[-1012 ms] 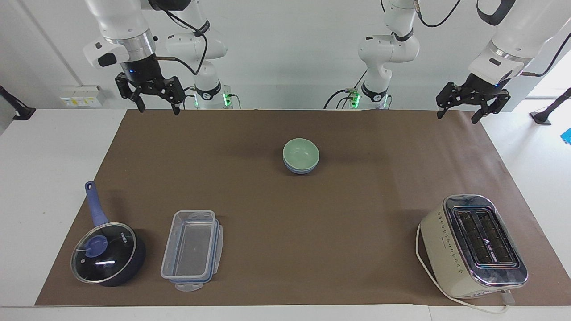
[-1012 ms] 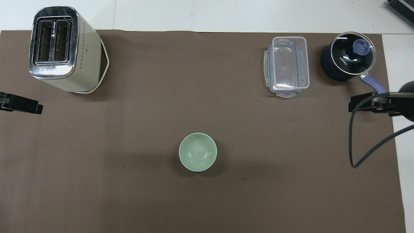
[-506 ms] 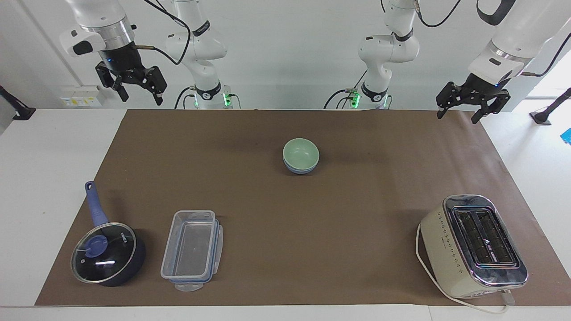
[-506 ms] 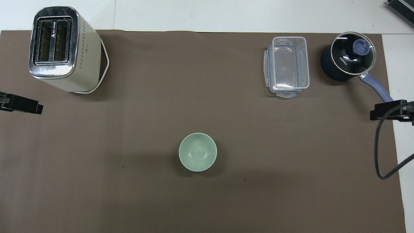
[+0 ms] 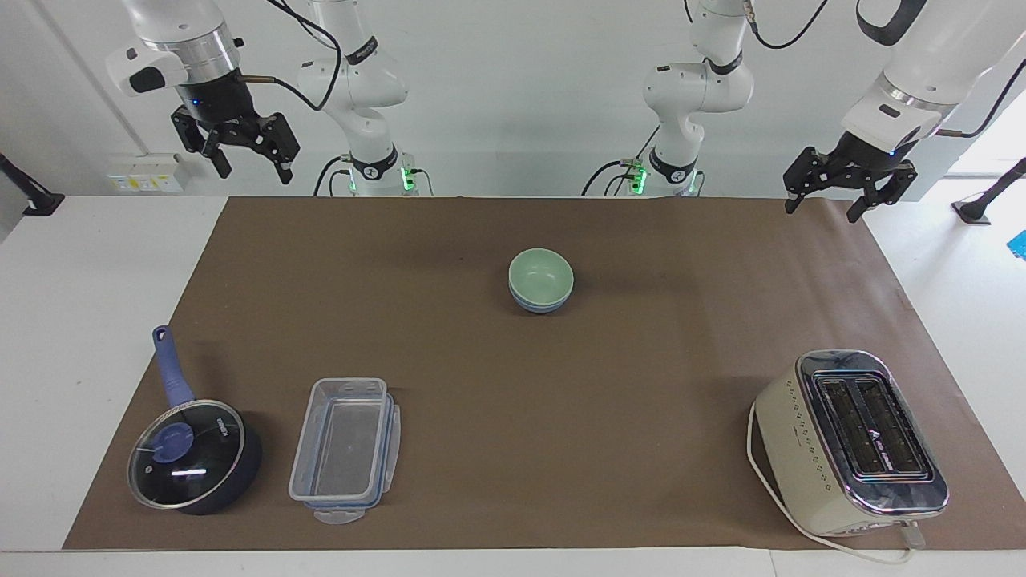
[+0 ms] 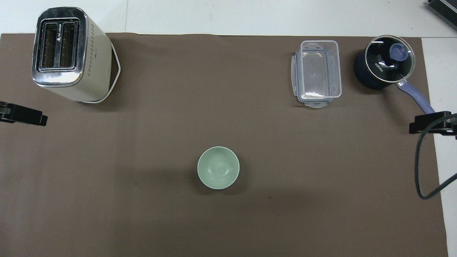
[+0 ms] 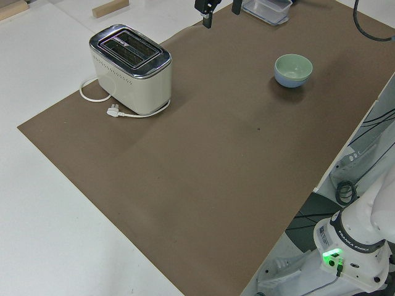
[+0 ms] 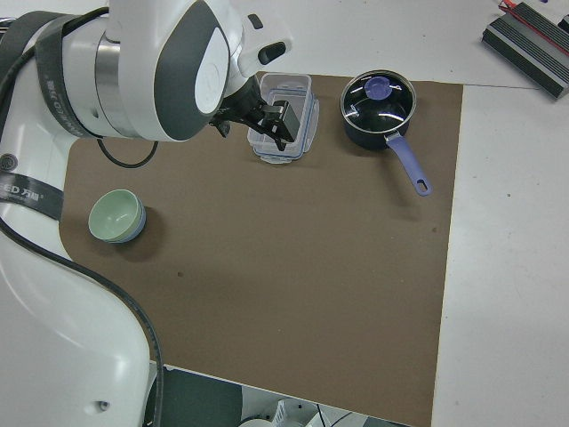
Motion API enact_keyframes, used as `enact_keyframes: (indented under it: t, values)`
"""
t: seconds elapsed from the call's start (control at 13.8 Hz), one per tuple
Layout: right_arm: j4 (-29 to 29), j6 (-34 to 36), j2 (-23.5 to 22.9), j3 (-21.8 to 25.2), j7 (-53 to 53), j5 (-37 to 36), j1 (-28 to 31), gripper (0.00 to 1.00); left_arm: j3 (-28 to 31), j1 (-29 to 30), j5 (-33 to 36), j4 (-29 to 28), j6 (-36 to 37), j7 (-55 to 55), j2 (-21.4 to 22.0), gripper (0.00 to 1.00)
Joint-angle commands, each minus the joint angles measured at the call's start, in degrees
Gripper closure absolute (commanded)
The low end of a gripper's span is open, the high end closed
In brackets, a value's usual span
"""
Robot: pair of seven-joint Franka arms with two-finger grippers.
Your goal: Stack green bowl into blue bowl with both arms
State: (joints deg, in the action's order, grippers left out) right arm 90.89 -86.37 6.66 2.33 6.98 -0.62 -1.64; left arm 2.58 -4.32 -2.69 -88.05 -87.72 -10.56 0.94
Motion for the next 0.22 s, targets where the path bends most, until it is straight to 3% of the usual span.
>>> enact_keyframes:
  t: [0.0,0.14]
  values:
    - [0.0,0.7,0.5,0.3,-5.5,0.4,0.9,0.0,-0.1,-0.2,1.1,-0.9,0.5,0.5,1.1,0.0]
    - [0.2,0.3,0.6,1.2,-7.1,0.6,0.9,0.0,-0.1,-0.2,1.1,-0.9,0.5,0.5,1.1,0.0]
